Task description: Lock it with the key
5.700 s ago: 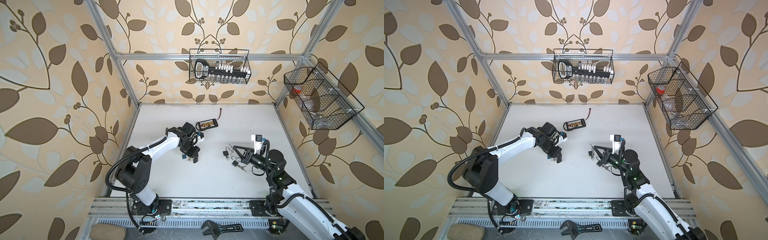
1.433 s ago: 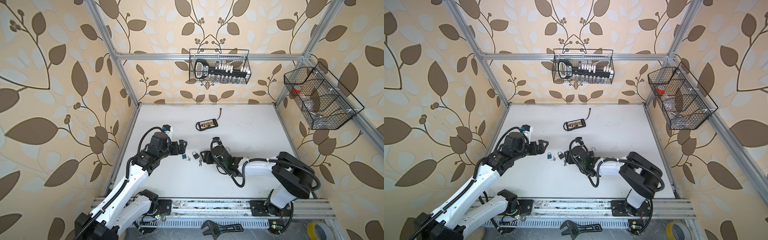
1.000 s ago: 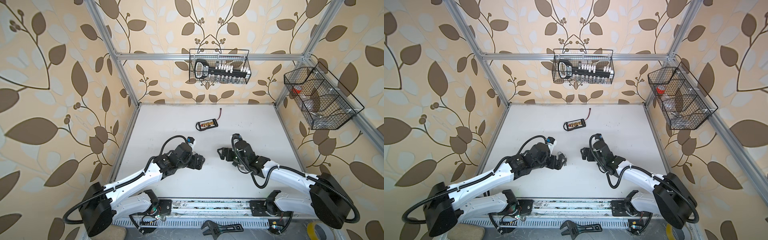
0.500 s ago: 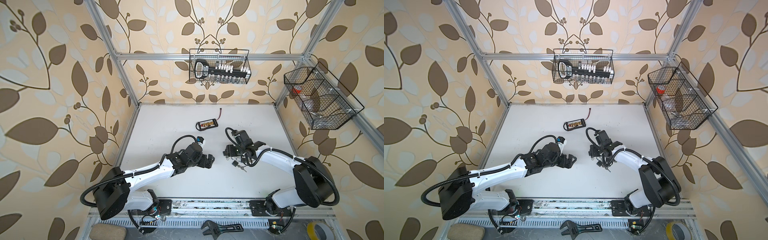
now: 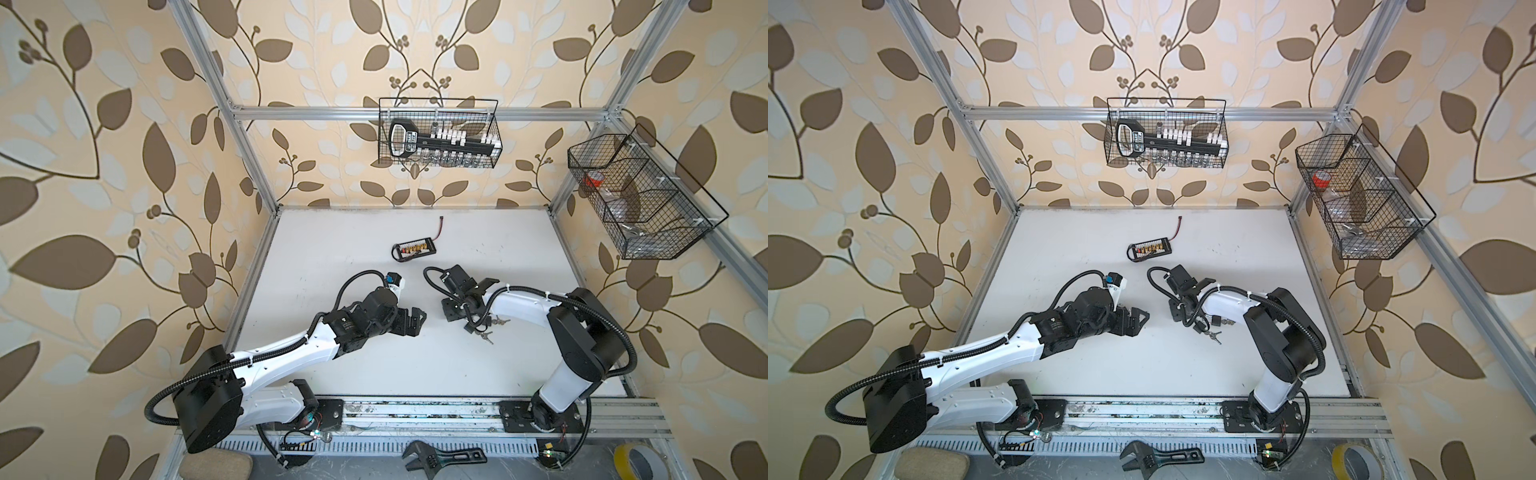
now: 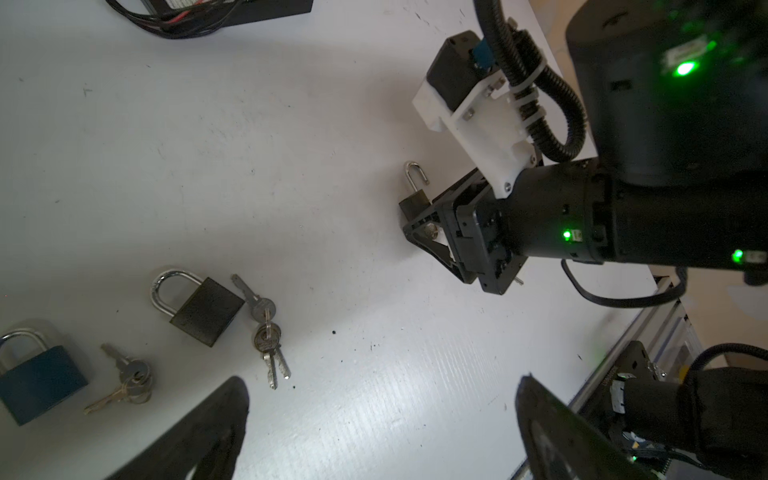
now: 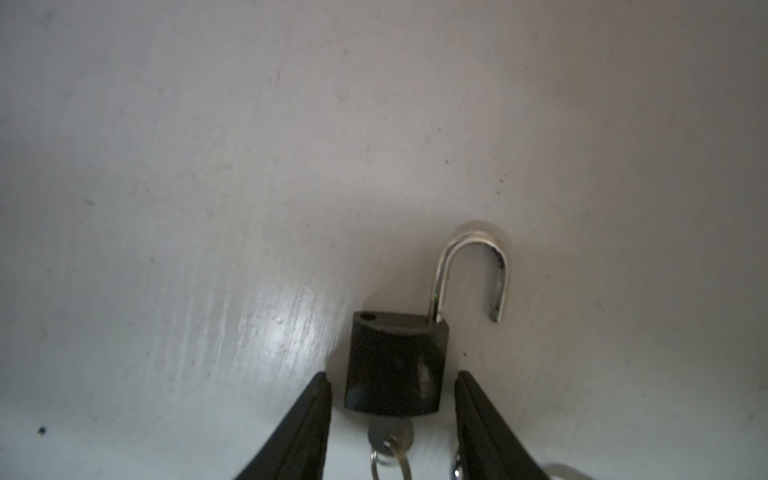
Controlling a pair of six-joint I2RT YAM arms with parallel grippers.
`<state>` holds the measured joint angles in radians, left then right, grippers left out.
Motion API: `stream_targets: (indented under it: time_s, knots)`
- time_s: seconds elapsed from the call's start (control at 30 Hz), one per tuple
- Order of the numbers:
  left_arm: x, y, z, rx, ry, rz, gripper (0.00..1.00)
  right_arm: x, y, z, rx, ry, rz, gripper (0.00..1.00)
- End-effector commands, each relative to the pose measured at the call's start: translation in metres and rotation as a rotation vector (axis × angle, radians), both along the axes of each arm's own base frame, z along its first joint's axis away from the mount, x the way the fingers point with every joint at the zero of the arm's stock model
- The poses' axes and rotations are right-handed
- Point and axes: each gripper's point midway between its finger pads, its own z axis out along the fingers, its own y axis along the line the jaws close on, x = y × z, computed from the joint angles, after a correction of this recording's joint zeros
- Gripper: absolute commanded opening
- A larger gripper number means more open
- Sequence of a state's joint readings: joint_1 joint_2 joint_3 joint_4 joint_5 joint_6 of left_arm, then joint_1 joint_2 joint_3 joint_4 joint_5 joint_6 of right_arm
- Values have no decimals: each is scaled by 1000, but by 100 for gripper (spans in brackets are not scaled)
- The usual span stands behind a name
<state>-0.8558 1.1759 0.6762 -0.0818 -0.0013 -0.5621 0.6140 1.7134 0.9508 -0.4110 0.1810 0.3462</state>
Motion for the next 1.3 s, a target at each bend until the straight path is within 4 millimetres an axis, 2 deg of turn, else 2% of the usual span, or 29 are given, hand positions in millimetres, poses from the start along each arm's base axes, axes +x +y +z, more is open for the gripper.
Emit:
stream_targets:
  time_s: [0.0,0.17,0.27,0.33,0.47,0.57,0.67,0.8,0.9,0.93,1.03,1.1,1.17,1.27]
  knots:
    - [3,7,4,-15,-12,39,98,1,-6,-3,-82,2,-1,48]
    - [2,9,2,-8,-10,38,98,-1,-8,-11,-95,22,-2,43]
    - [2,11,3,-6,-15,45,98,-3,-6,-14,-74,27,-2,34]
    - [2,13,5,-5,-22,51,98,-3,-3,-12,-42,20,-4,27]
    - [4,21,15,8,-48,61,98,-4,2,4,27,-28,-12,21]
    - [7,27,28,29,-80,61,98,-3,5,30,109,-96,-5,14]
    - [9,35,41,80,-108,64,95,-5,22,74,264,-208,74,13]
    - [13,38,62,110,-160,54,93,-22,49,135,498,-318,215,9]
    - [12,33,86,57,-213,29,95,-33,58,165,581,-359,293,5]
    - [13,32,93,44,-227,27,95,-36,60,170,600,-364,311,0]
    - [20,34,108,-10,-234,-1,96,-51,72,189,692,-371,406,0]
    - [27,38,119,-114,-203,-46,93,-64,81,204,766,-386,488,0]
    - [29,41,137,-202,-209,-100,91,-85,93,216,847,-373,627,0]
    - [23,38,162,-213,-268,-190,90,-109,104,224,913,-306,776,0]
